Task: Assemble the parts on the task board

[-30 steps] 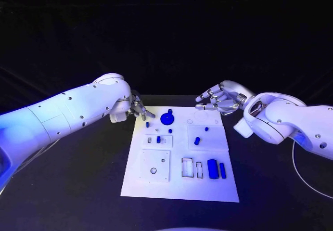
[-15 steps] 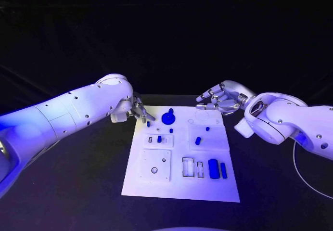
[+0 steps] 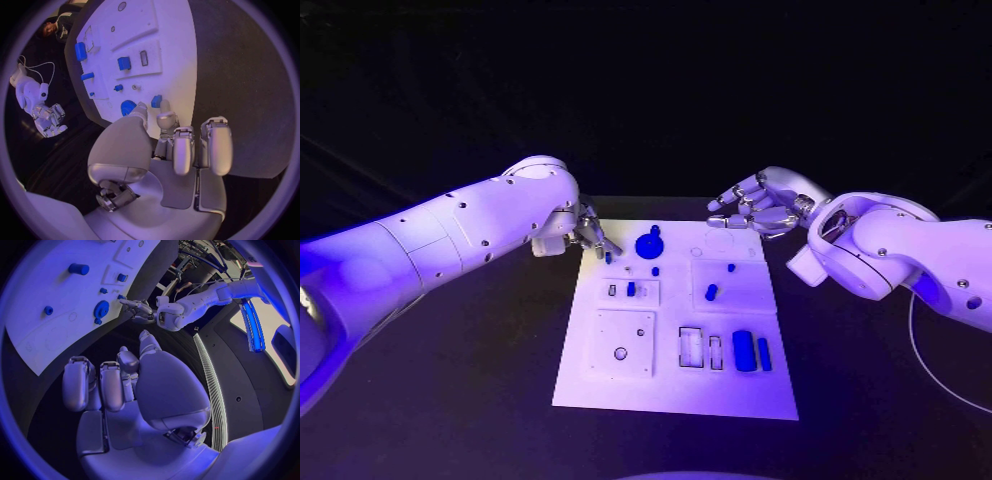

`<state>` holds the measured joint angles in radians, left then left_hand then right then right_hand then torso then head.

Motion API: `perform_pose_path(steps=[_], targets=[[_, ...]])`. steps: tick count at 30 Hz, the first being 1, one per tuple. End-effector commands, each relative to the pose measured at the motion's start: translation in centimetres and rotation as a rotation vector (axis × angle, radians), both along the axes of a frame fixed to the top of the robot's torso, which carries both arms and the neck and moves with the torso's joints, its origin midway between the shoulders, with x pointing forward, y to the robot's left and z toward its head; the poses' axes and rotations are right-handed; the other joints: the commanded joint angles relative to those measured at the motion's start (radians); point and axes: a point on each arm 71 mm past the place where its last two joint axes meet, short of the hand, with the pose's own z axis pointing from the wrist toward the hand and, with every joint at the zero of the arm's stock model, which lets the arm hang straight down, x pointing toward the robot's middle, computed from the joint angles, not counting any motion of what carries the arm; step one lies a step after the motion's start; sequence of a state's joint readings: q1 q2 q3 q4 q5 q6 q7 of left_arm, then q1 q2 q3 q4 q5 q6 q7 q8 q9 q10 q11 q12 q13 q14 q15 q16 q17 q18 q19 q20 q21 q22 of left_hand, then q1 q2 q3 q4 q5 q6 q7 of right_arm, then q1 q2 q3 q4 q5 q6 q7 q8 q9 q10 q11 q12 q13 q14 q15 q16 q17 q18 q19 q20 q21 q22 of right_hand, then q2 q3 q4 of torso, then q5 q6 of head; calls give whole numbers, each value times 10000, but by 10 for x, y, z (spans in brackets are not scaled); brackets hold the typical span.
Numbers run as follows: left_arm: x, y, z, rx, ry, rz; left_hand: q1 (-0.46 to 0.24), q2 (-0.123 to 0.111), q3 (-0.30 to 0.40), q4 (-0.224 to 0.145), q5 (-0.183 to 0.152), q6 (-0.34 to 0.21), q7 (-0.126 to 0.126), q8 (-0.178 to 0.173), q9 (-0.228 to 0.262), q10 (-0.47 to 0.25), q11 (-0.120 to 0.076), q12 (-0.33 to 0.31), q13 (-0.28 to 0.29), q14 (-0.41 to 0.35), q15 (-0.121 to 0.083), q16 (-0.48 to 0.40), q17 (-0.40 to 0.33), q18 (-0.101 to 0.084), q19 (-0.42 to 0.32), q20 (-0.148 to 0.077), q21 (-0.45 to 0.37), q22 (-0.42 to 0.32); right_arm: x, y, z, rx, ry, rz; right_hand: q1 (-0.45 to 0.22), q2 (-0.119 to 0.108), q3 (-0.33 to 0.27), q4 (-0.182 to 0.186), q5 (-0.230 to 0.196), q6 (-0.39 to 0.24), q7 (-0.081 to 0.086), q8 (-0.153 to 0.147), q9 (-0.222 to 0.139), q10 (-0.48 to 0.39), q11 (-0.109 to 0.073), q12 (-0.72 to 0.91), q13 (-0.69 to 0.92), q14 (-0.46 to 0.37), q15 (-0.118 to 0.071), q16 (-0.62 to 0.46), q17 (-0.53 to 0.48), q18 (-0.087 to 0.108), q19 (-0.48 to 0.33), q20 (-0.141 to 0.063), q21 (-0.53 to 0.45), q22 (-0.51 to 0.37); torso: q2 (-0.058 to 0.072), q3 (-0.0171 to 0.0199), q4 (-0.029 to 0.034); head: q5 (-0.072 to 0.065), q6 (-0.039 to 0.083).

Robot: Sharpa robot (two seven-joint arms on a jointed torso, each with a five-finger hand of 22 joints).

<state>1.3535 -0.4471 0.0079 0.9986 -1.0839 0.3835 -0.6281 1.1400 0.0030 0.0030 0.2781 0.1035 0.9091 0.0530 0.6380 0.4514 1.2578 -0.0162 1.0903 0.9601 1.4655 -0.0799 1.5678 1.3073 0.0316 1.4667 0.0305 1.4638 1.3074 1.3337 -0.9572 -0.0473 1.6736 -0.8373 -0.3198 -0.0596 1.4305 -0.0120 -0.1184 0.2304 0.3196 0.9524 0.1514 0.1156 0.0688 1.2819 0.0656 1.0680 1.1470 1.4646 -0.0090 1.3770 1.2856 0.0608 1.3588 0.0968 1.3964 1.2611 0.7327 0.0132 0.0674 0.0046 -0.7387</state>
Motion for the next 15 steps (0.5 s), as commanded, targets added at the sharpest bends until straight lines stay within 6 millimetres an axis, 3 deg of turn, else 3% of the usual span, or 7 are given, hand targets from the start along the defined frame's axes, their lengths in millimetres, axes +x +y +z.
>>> perform_pose_path(steps=[1, 8, 15], targets=[[0, -3, 0, -14, 39, -179, 180, 21, -22, -88, 45, 61, 5, 44, -19, 54, -13, 34, -20, 1053, 14, 30, 2635, -14, 604, -10, 23, 1516, -1, 2, 0, -25, 4, 169, -5, 87, -20, -24, 58, 19, -36, 37, 13, 24, -57, 57, 10, 465, -52, -38, 0, 130, -74, -3, -45, -6, -2, 2, 6, -2, -12], [0, -4, 0, -18, 38, -192, 701, 302, 117, -312, 63, 57, -2, 17, -46, 46, -22, 26, -53, 1053, 6, 30, 2635, -14, 604, -18, 18, 1526, -1, 2, 0, -23, 4, 179, -5, 87, -20, -24, 58, 19, -36, 37, 13, 24, -57, 57, 10, 465, -52, -38, 0, 130, -74, -3, -45, -6, -2, -2, 5, -2, -14], [0, -5, -1, -12, 61, -206, 1163, 439, 298, -581, 71, 45, -27, -9, -70, 29, -46, 4, -90, 1053, -11, 30, 2635, -16, 607, -31, 21, 1542, -1, 2, 0, -22, 5, 191, -5, 87, -20, -24, 58, 19, -36, 37, 13, 24, -57, 57, 10, 465, -52, -38, 0, 130, -74, -3, -45, -6, 1, 0, 5, 4, -20]])
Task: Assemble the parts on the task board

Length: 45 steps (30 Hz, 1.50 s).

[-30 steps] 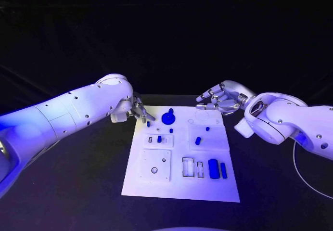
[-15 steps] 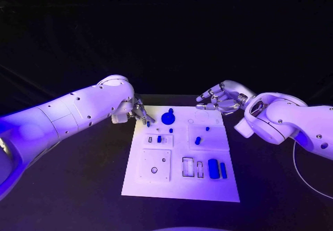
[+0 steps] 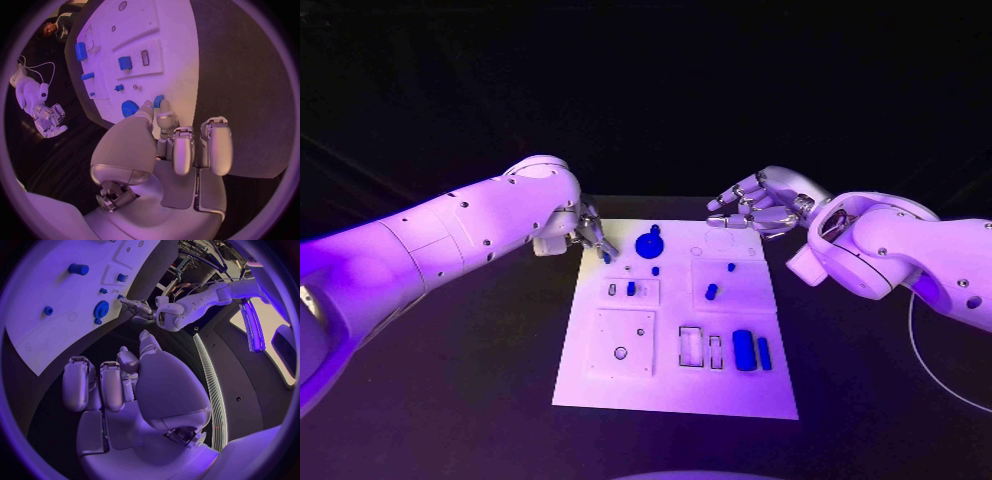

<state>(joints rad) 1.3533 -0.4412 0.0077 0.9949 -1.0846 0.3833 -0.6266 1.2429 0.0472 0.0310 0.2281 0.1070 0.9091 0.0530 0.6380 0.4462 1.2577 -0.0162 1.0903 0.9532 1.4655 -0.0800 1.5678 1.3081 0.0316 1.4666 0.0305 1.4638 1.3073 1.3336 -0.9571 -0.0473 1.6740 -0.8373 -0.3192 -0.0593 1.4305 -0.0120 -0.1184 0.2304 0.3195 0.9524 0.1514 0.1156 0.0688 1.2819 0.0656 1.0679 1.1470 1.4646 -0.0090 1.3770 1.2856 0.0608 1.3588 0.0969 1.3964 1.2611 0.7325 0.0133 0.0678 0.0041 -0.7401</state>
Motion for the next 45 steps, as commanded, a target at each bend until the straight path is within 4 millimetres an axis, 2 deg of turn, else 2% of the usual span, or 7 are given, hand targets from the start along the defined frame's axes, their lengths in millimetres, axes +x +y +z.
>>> perform_pose_path(steps=[1, 13, 17, 18, 23, 31, 45], targets=[[0, -2, 0, -4, 67, -173, 220, 18, 61, -135, 40, 43, -32, -15, -22, 26, -51, -1, -27, 1053, -15, 30, 2627, -15, 605, -35, 17, 1541, -1, 2, 0, -23, 4, 182, -6, 87, -20, -24, 59, 19, -36, 37, 13, 24, -57, 57, 10, 465, -52, -38, -1, 130, -75, -3, -45, -6, 2, -1, 1, 9, -6], [0, -2, -6, -56, 144, -170, 1657, 314, 1623, -1170, 151, -169, -71, -205, -133, -103, -116, -207, -196, 1053, -94, 30, 2627, -7, 594, -116, -23, 1535, -1, 2, 0, -24, 14, 216, 8, 92, -20, -33, 66, 21, -36, 39, 13, 32, -57, 73, 21, 464, -53, -43, -7, 130, -74, -4, -46, -8, -2, 1, -16, 4, -46], [-2, 0, -6, -261, 104, -126, 1576, -104, 2977, -1474, 269, -223, 26, -179, -108, -93, -3, -345, -330, 1053, -16, 30, 2627, -6, 587, -53, -55, 1523, -1, 2, 0, -24, 14, 215, 26, 97, -20, -45, 77, 23, -36, 42, 14, 43, -58, 94, 36, 463, -54, -51, -16, 130, -74, -5, -49, -10, -4, -3, 2, -21, -54], [-2, 0, -6, -336, 91, -117, 1099, -445, 4057, -1494, 286, -177, 43, -79, -47, -13, 113, -360, -373, 1053, 0, 30, 2627, -2, 590, -15, -65, 1529, -1, 2, 0, -24, 15, 215, 26, 97, -20, -45, 77, 23, -36, 42, 14, 43, -58, 94, 36, 463, -54, -51, -16, 130, -74, -5, -49, -10, -4, -3, 4, -20, -57], [-7, 2, -5, -864, 92, -51, 512, -988, 5360, -1793, 291, -228, 63, 112, 97, 71, 11, -314, -378, 1053, 15, 30, 2627, 2, 595, -29, -85, 1537, -1, 2, 0, -26, 17, 200, 29, 98, -21, -48, 81, 24, -36, 44, 14, 39, -58, 88, 30, 463, -55, -52, -17, 132, -79, -6, -54, -17, -15, 1, 17, -10, -61], [-19, 7, 1, -1825, -202, 207, 120, -1268, 6011, -2052, 426, -192, 29, 284, 212, 243, -41, -163, -250, 1053, -11, 30, 2627, -8, 618, -40, -60, 1581, -1, 1, -1, -34, 36, 189, 29, 98, -21, -48, 81, 24, -36, 44, 14, 39, -58, 88, 30, 463, -55, -52, -17, 132, -79, -6, -54, -17, -17, 0, 9, 27, -37], [-51, 18, 1, -2576, -640, -217, -370, -1813, 6515, -2447, 1492, 174, -77, 321, 214, 756, -148, 292, 319, 1053, -89, 30, 2627, -67, 711, -128, 151, 1802, -1, 0, -2, -46, 74, 162, 37, 95, -26, -56, 98, 28, -37, 47, 15, 38, -58, 90, 29, 462, -55, -58, -22, 133, -80, -6, -57, -20, -4, -10, 20, 104, -62]])
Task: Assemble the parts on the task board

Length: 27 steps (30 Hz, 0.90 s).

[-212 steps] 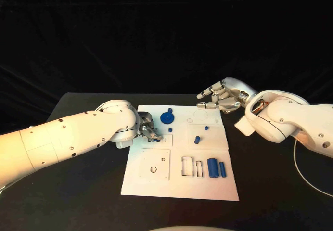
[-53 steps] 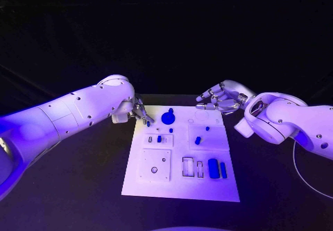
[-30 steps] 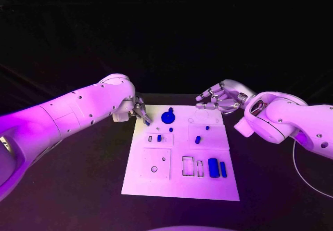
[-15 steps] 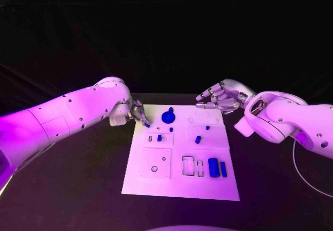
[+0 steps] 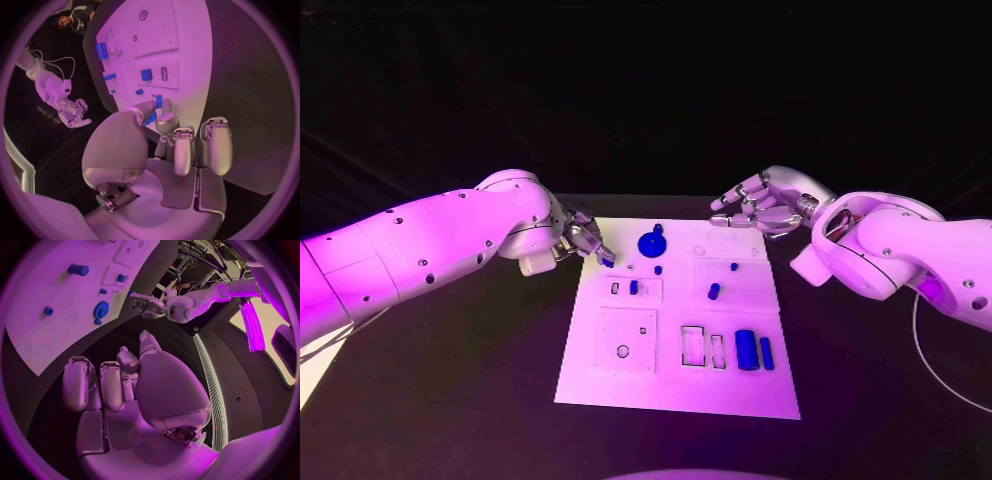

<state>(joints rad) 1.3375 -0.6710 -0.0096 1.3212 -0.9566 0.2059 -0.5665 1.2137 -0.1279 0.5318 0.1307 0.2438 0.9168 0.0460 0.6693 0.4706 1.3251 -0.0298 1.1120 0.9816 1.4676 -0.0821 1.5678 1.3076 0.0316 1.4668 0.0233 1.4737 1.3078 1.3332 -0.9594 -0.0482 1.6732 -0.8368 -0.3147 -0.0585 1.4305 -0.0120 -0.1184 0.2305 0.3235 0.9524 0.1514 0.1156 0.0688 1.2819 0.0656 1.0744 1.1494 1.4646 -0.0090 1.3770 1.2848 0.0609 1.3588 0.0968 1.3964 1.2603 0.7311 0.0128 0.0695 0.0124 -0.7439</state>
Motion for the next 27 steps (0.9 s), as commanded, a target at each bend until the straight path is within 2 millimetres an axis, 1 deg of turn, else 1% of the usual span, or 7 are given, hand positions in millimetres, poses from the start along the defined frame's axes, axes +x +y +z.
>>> perform_pose_path(steps=[1, 5, 7, 11, 15, 18, 27], targets=[[-6, -4, -3, -342, -258, -252, -92, -92, 1514, -1496, 186, 124, -13, -4, -38, 110, -16, 98, 70, 1031, -70, 30, 2632, -70, 714, -59, 63, 1809, -1, 1, -1, -28, 42, 151, 37, 95, -26, -56, 58, 28, -37, 47, 15, 38, -58, 25, 5, 462, -55, -58, -14, 132, -80, -6, -57, -12, 9, -4, 7, 26, -27], [-11, -5, -9, -57, -286, -560, -117, -142, 1527, -1535, 289, 182, -22, -29, -55, 157, -25, 129, 122, 1031, -75, 30, 2632, -76, 720, -63, 81, 1829, -1, 1, -1, -28, 49, 157, 37, 95, -26, -56, 58, 28, -37, 47, 15, 38, -58, 25, 5, 462, -55, -58, -14, 132, -80, -6, -57, -12, 11, 4, -3, 62, -60], [-13, -6, -11, 16, -281, -682, -126, -158, 1533, -1548, 324, 203, -26, -40, -63, 171, -27, 133, 133, 1031, -76, 30, 2632, -77, 722, -65, 87, 1835, -1, 1, -1, -28, 52, 162, 37, 95, -26, -56, 58, 28, -37, 47, 15, 38, -58, 25, 5, 462, -55, -58, -14, 132, -80, -6, -57, -12, 22, -1, -26, 73, -60], [-16, -10, -15, 166, -318, -942, -134, -176, 1540, -1565, 366, 227, -29, -53, -70, 185, -31, 138, 146, 1031, -78, 30, 2632, -81, 727, -66, 100, 1849, -1, 1, -1, -29, 58, 166, 37, 95, -26, -56, 58, 28, -37, 47, 15, 38, -58, 25, 5, 462, -55, -58, -14, 132, -80, -6, -57, -12, 26, -4, -37, 81, -77], [-18, -13, -19, 250, -294, -1104, -137, -184, 1542, -1571, 380, 236, -31, -57, -73, 196, -32, 150, 164, 1031, -79, 30, 2632, -83, 730, -67, 108, 1856, -1, 1, -2, -27, 61, 174, 43, 95, -30, -62, 70, 30, -37, 50, 16, 38, -59, 26, 5, 464, -56, -56, -10, 132, -79, -7, -58, -12, 22, 5, -28, 83, -85], [-20, -15, -22, 321, -232, -1185, -143, -193, 1547, -1579, 406, 253, -33, -65, -78, 210, -34, 159, 180, 1031, -80, 30, 2632, -83, 730, -67, 107, 1857, -1, 2, -2, -26, 63, 183, 43, 95, -30, -62, 70, 30, -37, 50, 16, 38, -59, 26, 5, 464, -56, -56, -10, 132, -79, -7, -58, -12, 26, 2, -26, 68, -82], [-20, -13, -29, 776, 19, -1192, -143, -193, 1547, -1579, 406, 253, -33, -65, -78, 210, -34, 159, 180, 1031, -80, 30, 2632, -83, 730, -67, 107, 1857, -1, 1, -2, -26, 66, 182, 43, 95, -30, -62, 70, 30, -37, 50, 16, 38, -59, 26, 5, 464, -56, -56, -10, 132, -79, -7, -58, -12, 23, 6, -25, 69, -123]])
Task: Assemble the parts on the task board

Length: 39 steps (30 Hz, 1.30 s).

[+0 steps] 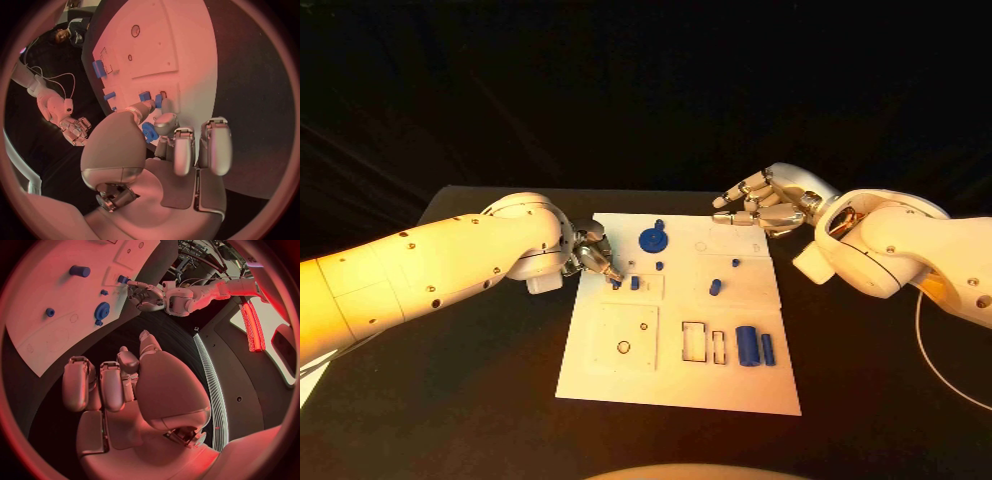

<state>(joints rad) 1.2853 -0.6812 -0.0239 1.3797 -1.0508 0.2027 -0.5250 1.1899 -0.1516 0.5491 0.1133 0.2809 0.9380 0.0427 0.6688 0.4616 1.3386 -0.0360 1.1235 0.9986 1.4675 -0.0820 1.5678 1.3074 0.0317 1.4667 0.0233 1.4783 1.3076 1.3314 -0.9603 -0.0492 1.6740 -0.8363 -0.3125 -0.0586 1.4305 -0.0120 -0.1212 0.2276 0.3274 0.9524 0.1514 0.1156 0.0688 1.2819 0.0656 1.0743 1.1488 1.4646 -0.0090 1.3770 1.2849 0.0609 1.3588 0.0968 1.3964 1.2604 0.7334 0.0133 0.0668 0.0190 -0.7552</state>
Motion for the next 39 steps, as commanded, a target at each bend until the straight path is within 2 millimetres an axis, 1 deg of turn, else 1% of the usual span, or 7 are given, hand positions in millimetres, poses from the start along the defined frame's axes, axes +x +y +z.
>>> perform_pose_path(steps=[1, 16, 23, 32, 35, 38, 39], targets=[[-1, 0, -2, 444, 146, -248, 93, 43, 1376, -1406, 39, 44, 0, -62, 10, 77, 27, 44, 10, 1032, -81, 30, 2634, -84, 731, -68, 63, 1861, -1, 1, -1, -18, 23, 165, 43, 95, -1, -33, 31, 30, -37, 50, 15, 38, -59, 27, 11, 464, -56, -56, -12, 132, -79, -7, -58, -12, -2, 0, 3, 4, -17], [-2, 3, -4, 632, 292, -303, 85, 39, 1383, -1413, 72, 62, -1, -73, 4, 89, 25, 50, 23, 1032, -83, 30, 2634, -90, 738, -68, 82, 1879, -1, 1, -1, -18, 23, 168, 43, 95, -1, -33, 31, 30, -37, 50, 15, 38, -59, 27, 11, 464, -56, -56, -12, 132, -79, -7, -58, -12, -5, -12, 8, 22, -31], [-2, 2, -4, 634, 319, -356, 80, 35, 1388, -1418, 95, 74, -3, -80, 0, 104, 23, 65, 46, 1032, -83, 30, 2634, -94, 744, -67, 98, 1895, -1, 1, -1, -14, 22, 179, 56, 95, -7, -44, 46, 33, -38, 54, 16, 40, -61, 34, 12, 465, -57, -56, -9, 132, -80, -8, -61, -15, -3, -5, 14, 26, -31], [-3, -5, -7, 578, 509, -310, -16, 74, 1401, -1369, 176, 135, -11, -114, -20, 166, 23, 110, 118, 1032, -81, 30, 2634, -84, 731, -72, 61, 1865, -1, 2, -1, -11, 23, 181, 56, 95, -7, -44, 46, 33, -38, 54, 16, 40, -61, 34, 12, 465, -57, -56, -9, 132, -80, -8, -61, -15, 0, 1, -6, 24, -38], [-3, -7, -9, 588, 648, -284, -120, 84, 1396, -1332, 306, 176, -27, -143, -34, 203, 12, 131, 159, 1032, -87, 30, 2634, -87, 735, -76, 71, 1878, -1, 2, -1, -12, 24, 180, 56, 95, -7, -44, 46, 33, -38, 54, 16, 40, -61, 34, 12, 465, -57, -56, -9, 132, -80, -8, -61, -15, -1, 6, -9, 14, -47], [-3, -9, -11, 632, 774, -263, -328, 99, 1313, -1250, 694, 272, -66, -163, -42, 274, -17, 178, 236, 1032, -106, 30, 2634, -99, 752, -84, 116, 1923, -1, 1, -1, -12, 25, 179, 56, 95, -7, -44, 46, 33, -38, 54, 16, 40, -61, 34, 12, 465, -57, -56, -9, 132, -80, -8, -61, -15, -2, 8, -8, 6, -50], [-3, -9, -12, 655, 807, -253, -405, 115, 1253, -1206, 747, 311, -83, -164, -42, 304, -27, 203, 270, 1032, -114, 30, 2634, -103, 758, -88, 130, 1937, -1, 1, -1, -12, 25, 178, 56, 95, -7, -44, 46, 33, -38, 54, 16, 40, -61, 34, 12, 465, -57, -56, -9, 132, -80, -8, -61, -15, -2, 9, -8, 2, -50]])
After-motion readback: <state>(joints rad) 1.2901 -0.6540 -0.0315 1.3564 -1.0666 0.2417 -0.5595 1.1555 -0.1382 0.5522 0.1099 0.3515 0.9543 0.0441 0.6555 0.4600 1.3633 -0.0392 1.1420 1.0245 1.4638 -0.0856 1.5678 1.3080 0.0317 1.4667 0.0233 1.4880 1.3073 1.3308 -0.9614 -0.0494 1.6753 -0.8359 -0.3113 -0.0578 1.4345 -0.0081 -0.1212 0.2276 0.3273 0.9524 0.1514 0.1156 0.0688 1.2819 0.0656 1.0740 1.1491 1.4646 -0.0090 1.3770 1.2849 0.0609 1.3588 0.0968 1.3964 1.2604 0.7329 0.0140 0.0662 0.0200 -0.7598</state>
